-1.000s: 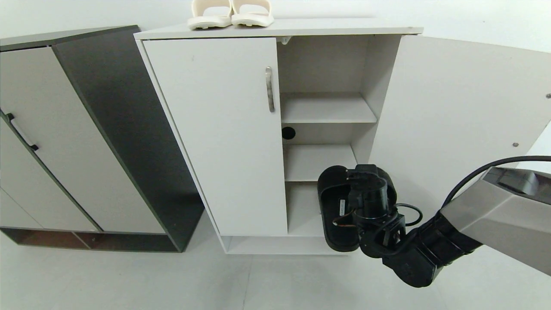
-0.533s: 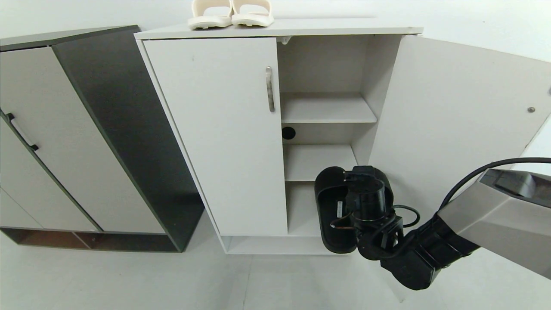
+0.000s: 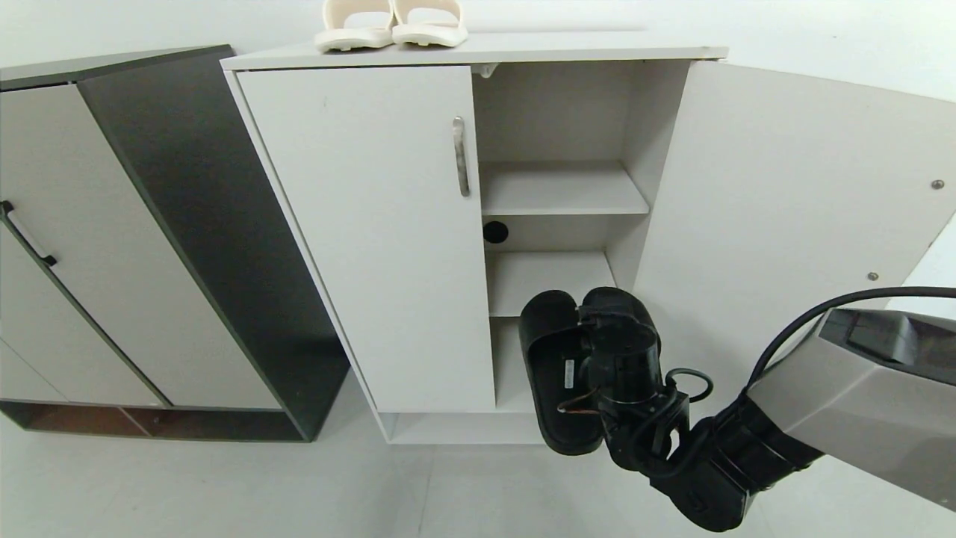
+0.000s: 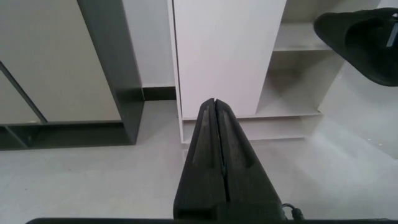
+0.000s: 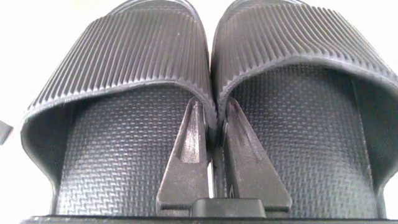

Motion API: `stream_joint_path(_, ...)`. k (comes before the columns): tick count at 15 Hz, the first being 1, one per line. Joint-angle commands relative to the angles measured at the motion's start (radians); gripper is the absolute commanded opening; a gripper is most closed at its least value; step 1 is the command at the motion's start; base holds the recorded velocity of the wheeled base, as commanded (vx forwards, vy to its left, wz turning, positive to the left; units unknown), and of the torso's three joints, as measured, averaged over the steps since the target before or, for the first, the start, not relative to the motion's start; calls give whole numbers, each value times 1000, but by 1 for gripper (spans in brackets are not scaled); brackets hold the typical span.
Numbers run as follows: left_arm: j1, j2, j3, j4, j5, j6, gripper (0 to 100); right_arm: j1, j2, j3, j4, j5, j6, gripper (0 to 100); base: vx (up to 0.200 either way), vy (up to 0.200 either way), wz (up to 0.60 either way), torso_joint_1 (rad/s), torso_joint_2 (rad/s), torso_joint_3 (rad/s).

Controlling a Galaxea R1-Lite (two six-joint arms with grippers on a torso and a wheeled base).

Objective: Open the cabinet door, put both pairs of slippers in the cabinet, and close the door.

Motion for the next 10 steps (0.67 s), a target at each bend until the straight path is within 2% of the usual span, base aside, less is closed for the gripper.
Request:
stream_joint_path(1,-1,0,0,0,0,-1,0,18,16,0,-2,3,2,0,0,0,0,0,0,0)
stream_joint_path(7,-1,2,0,0,-3,-1,0,18,54,-27,-2,2,12,0,0,0,0,0,0,0)
stream_joint_path(10,-1,2,0,3,-6,1,0,-1,76,-41,-2,3,14,0,0,0,0,4,-1,-142)
